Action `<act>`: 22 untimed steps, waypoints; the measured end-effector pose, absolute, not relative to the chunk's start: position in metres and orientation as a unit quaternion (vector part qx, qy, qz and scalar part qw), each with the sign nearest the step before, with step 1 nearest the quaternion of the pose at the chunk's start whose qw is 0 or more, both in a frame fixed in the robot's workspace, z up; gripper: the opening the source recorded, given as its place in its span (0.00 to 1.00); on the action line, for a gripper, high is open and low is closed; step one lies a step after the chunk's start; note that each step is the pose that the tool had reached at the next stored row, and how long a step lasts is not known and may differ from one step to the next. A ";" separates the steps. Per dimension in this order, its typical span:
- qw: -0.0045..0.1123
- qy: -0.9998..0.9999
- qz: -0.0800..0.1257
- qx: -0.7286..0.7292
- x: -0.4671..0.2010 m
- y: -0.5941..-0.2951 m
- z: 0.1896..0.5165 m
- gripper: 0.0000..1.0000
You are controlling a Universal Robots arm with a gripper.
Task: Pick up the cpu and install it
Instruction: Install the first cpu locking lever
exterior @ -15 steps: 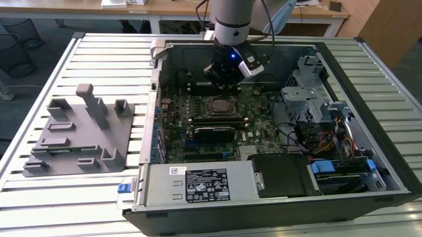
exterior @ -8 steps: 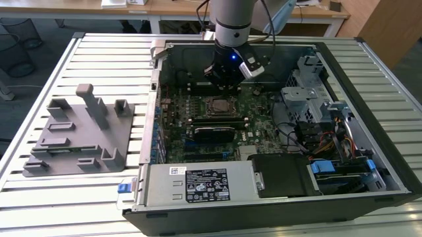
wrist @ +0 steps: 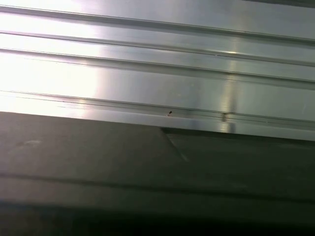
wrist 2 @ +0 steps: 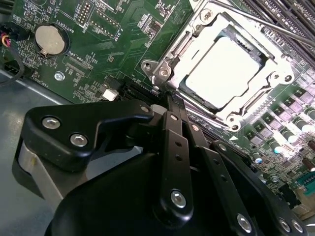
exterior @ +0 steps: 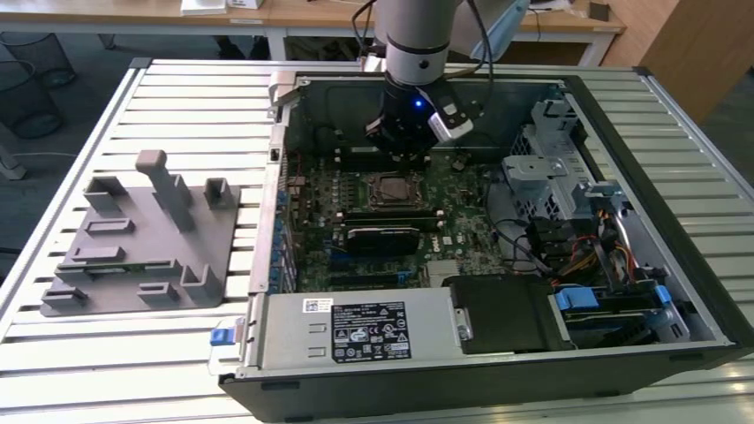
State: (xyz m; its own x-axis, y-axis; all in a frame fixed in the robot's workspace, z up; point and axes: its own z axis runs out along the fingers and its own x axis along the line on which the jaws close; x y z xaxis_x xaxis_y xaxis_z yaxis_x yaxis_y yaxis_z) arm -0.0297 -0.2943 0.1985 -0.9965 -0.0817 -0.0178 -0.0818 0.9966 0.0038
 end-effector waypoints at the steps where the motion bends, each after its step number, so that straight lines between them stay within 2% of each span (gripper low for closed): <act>1: 0.009 0.999 0.003 -0.041 -0.030 -0.294 0.199 0.11; 22: 0.009 0.999 0.004 -0.041 -0.029 -0.298 0.199 0.11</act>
State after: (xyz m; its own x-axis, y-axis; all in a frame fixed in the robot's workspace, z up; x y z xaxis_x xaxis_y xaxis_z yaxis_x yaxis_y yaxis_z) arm -0.0291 -0.2979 0.1994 -0.9965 -0.0814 -0.0179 -0.0816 0.9966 0.0074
